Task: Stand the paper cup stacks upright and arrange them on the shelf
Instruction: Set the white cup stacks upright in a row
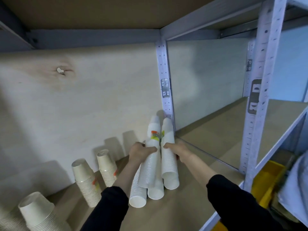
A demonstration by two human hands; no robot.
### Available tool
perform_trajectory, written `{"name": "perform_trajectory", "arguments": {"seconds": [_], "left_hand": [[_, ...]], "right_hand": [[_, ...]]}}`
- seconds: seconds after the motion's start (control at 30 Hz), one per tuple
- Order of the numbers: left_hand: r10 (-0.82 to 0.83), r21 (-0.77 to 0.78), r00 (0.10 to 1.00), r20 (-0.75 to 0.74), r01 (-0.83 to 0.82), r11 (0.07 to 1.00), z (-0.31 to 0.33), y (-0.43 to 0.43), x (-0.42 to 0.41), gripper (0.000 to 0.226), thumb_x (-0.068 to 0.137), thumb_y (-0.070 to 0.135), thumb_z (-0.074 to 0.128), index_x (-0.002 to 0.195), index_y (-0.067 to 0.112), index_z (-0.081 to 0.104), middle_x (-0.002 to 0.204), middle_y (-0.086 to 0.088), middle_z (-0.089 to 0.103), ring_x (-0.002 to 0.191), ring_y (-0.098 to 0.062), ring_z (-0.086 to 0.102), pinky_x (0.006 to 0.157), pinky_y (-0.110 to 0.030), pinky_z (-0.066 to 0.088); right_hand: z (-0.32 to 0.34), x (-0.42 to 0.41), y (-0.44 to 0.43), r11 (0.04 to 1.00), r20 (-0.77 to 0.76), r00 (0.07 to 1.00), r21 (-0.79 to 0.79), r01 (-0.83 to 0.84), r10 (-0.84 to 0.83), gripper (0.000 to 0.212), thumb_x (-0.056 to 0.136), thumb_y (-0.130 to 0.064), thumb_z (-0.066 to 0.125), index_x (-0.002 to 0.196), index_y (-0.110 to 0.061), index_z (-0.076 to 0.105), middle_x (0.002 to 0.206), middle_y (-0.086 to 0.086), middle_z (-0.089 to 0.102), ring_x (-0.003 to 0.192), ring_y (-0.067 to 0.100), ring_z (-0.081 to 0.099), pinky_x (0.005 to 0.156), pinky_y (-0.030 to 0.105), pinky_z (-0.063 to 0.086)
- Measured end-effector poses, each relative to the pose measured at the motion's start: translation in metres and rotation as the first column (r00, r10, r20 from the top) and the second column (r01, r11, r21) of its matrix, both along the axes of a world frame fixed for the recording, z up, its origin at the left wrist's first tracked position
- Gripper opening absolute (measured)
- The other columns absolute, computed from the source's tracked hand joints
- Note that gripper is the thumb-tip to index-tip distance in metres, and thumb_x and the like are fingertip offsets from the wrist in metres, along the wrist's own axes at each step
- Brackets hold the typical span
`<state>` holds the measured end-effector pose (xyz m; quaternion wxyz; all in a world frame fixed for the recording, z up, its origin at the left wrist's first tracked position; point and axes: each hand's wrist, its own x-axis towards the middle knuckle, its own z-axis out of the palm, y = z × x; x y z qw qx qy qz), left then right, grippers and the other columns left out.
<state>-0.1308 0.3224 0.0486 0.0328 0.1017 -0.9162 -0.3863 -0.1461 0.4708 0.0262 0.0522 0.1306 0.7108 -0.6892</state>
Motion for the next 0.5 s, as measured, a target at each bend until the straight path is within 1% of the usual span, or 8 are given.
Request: {"name": "perform_trajectory", "arguments": {"seconds": [0.07, 0.1, 0.13, 0.2, 0.27, 0.33, 0.4, 0.5], "left_hand": [[-0.025, 0.016, 0.997, -0.078, 0.027, 1.000, 0.011, 0.016, 0.006, 0.041, 0.071, 0.034, 0.073, 0.097, 0.005, 0.067, 0.089, -0.003, 0.064, 0.079, -0.019, 0.059, 0.066, -0.024, 0.041], [-0.030, 0.025, 0.992, -0.121, 0.034, 0.999, 0.016, 0.025, 0.009, 0.039, 0.070, 0.034, 0.073, 0.098, 0.008, 0.065, 0.090, 0.000, 0.061, 0.079, -0.017, 0.056, 0.066, -0.023, 0.040], [-0.028, 0.045, 0.987, -0.160, 0.036, 0.998, 0.020, 0.035, 0.012, 0.043, 0.070, 0.034, 0.073, 0.104, 0.010, 0.064, 0.093, 0.002, 0.059, 0.082, -0.016, 0.056, 0.068, -0.023, 0.039], [-0.024, 0.104, 0.970, -0.243, 0.051, 0.993, 0.025, 0.054, 0.019, 0.052, 0.069, 0.030, 0.074, 0.114, 0.010, 0.059, 0.099, 0.002, 0.059, 0.095, -0.018, 0.060, 0.072, -0.022, 0.037], [-0.044, 0.158, 0.942, -0.334, 0.102, 0.982, 0.025, 0.073, 0.024, 0.054, 0.068, 0.026, 0.075, 0.115, 0.008, 0.056, 0.106, -0.002, 0.061, 0.097, -0.018, 0.058, 0.073, -0.021, 0.037], [-0.075, 0.182, 0.911, -0.405, 0.160, 0.970, 0.021, 0.091, 0.030, 0.054, 0.066, 0.025, 0.077, 0.112, 0.008, 0.053, 0.109, -0.004, 0.058, 0.091, -0.013, 0.051, 0.073, -0.023, 0.037], [-0.092, 0.211, 0.897, -0.433, 0.200, 0.957, 0.014, 0.108, 0.035, 0.050, 0.065, 0.026, 0.078, 0.104, 0.013, 0.048, 0.105, -0.002, 0.053, 0.088, -0.012, 0.048, 0.073, -0.023, 0.037], [-0.090, 0.266, 0.900, -0.426, 0.219, 0.939, 0.003, 0.128, 0.042, 0.053, 0.063, 0.026, 0.080, 0.099, 0.018, 0.042, 0.099, 0.004, 0.048, 0.086, -0.012, 0.049, 0.074, -0.023, 0.039]], "right_hand": [[0.001, 0.008, 0.016, 0.996, -0.060, 0.994, 0.000, 0.090, -0.090, 0.047, 0.072, -0.011, 0.071, 0.114, 0.005, 0.056, 0.114, 0.021, 0.063, 0.095, 0.032, 0.064, 0.080, 0.039, 0.054], [0.003, 0.012, 0.025, 0.992, -0.085, 0.989, 0.017, 0.126, -0.124, 0.044, 0.072, -0.012, 0.072, 0.111, 0.004, 0.059, 0.114, 0.021, 0.064, 0.095, 0.032, 0.065, 0.083, 0.040, 0.054], [0.005, 0.017, 0.033, 0.988, -0.113, 0.983, 0.038, 0.153, -0.148, 0.042, 0.072, -0.013, 0.072, 0.109, 0.004, 0.060, 0.113, 0.021, 0.065, 0.096, 0.033, 0.065, 0.086, 0.042, 0.054], [0.009, 0.027, 0.049, 0.974, -0.186, 0.965, 0.095, 0.206, -0.186, 0.041, 0.073, -0.012, 0.072, 0.109, 0.003, 0.061, 0.112, 0.021, 0.066, 0.095, 0.032, 0.065, 0.083, 0.038, 0.053], [0.012, 0.037, 0.063, 0.957, -0.271, 0.936, 0.124, 0.264, -0.223, 0.041, 0.072, -0.009, 0.072, 0.110, 0.002, 0.061, 0.111, 0.020, 0.067, 0.091, 0.029, 0.064, 0.075, 0.032, 0.050], [0.010, 0.046, 0.076, 0.939, -0.329, 0.909, 0.142, 0.314, -0.254, 0.045, 0.069, -0.007, 0.075, 0.111, 0.001, 0.059, 0.110, 0.018, 0.067, 0.089, 0.028, 0.064, 0.072, 0.030, 0.048], [0.003, 0.053, 0.087, 0.918, -0.363, 0.885, 0.153, 0.365, -0.291, 0.054, 0.066, -0.006, 0.077, 0.113, 0.003, 0.054, 0.113, 0.019, 0.064, 0.094, 0.029, 0.064, 0.073, 0.030, 0.048], [-0.008, 0.062, 0.100, 0.897, -0.409, 0.848, 0.132, 0.421, -0.338, 0.062, 0.061, -0.005, 0.080, 0.113, 0.006, 0.048, 0.116, 0.020, 0.059, 0.101, 0.033, 0.061, 0.083, 0.040, 0.052]]}}
